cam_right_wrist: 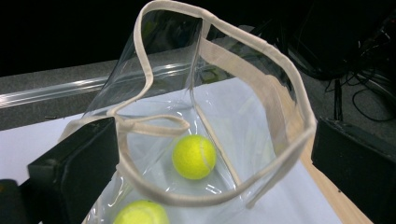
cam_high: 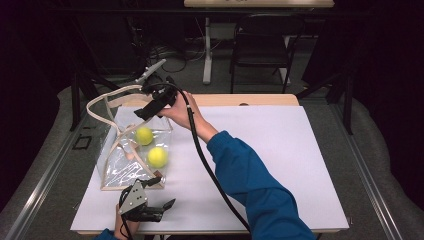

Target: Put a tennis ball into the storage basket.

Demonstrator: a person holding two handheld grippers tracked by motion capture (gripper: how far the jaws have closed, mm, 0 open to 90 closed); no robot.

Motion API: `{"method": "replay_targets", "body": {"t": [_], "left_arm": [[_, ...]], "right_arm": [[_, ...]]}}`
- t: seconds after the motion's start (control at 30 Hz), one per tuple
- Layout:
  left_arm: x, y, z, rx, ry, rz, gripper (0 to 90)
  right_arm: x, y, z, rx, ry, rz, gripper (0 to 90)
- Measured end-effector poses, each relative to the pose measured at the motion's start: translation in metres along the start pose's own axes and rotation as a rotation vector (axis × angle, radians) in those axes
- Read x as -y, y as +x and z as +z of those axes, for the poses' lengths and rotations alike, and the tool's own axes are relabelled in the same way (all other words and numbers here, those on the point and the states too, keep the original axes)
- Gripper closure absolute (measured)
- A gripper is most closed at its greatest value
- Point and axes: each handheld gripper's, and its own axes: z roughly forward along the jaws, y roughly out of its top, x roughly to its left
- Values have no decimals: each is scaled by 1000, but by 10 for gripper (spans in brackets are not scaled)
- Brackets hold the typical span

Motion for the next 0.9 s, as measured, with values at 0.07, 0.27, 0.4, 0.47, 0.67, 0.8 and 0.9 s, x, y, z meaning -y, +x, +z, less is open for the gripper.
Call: {"method": "replay_targets", "body": {"t": [0.07,0.27,0.4,0.47,0.67,0.8,0.9], "left_arm": [[0,0,0,0,-1,0,160],[-1,-1,4,4,4,5,161],[-2,-1,6,5,4,4,161],[-2,-1,7,10,4,3,161],[-3,-1,11,17,9,9,160],[-3,-1,10,16,10,9,160],[-3,-1,10,13,9,9,161]], "right_arm": [[3,-1,-5,-5,0,5,0],[19,-4,-23,-14,-7,24,0],[31,-7,-33,-24,-15,46,0],[34,-7,-36,-21,-14,48,0],[52,-14,-52,1,-14,66,0],[62,-15,-60,8,-16,74,0],[69,-14,-64,12,-9,65,0]]}}
